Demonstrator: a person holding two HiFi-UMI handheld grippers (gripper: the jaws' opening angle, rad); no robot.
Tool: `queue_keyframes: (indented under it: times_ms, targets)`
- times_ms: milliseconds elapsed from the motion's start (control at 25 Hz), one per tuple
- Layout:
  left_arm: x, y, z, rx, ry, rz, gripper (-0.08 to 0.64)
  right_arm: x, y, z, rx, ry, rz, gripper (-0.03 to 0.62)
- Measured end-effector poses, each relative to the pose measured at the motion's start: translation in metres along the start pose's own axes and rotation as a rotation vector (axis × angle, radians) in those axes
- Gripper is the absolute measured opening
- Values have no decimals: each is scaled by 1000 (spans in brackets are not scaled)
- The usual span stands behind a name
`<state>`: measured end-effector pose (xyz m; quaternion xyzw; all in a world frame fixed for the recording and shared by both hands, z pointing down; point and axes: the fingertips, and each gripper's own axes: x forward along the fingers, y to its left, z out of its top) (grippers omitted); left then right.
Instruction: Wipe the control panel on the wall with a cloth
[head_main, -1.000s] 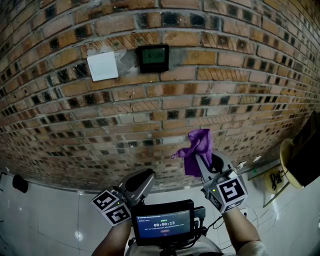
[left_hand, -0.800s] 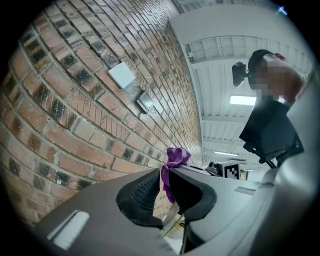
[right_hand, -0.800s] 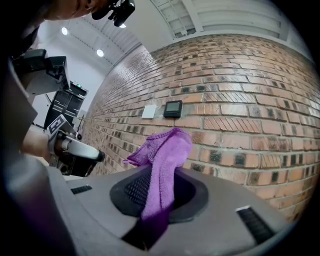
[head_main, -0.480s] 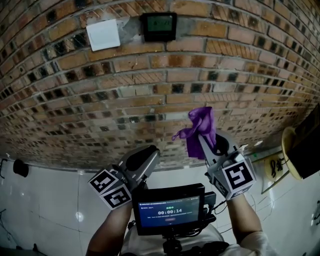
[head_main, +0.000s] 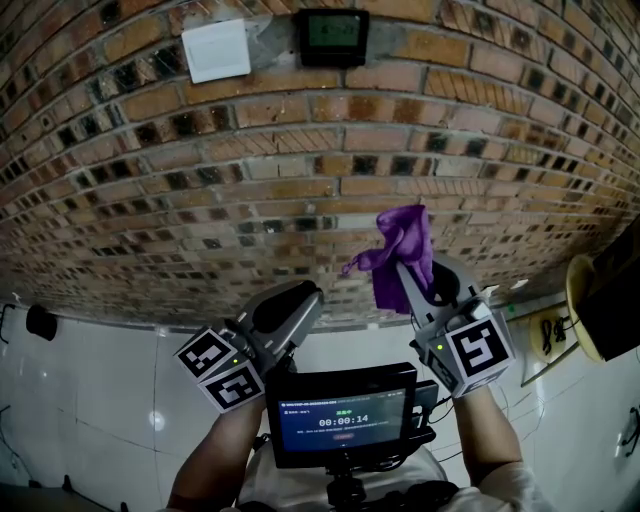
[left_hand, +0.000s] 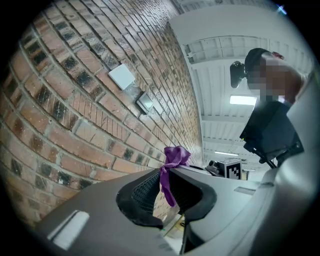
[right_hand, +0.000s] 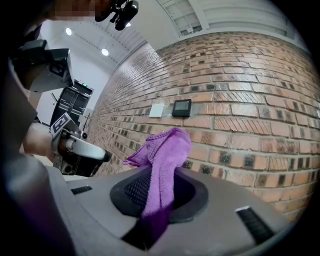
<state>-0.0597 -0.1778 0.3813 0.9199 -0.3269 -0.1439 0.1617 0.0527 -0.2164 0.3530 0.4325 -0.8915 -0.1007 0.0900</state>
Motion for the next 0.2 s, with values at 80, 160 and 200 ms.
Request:
queue_keyframes:
  times_ms: [80, 160, 200]
  targets:
    - [-1, -1, -1, 1, 1, 1, 58, -1, -1, -1, -2, -5, -3, 78]
    - [-1, -1, -1, 2, 0, 1, 58, -2, -2, -3, -4, -9, -8, 78]
    - [-1, -2, -2, 2, 0, 1, 58, -3, -3, -4, -5, -11, -10, 78]
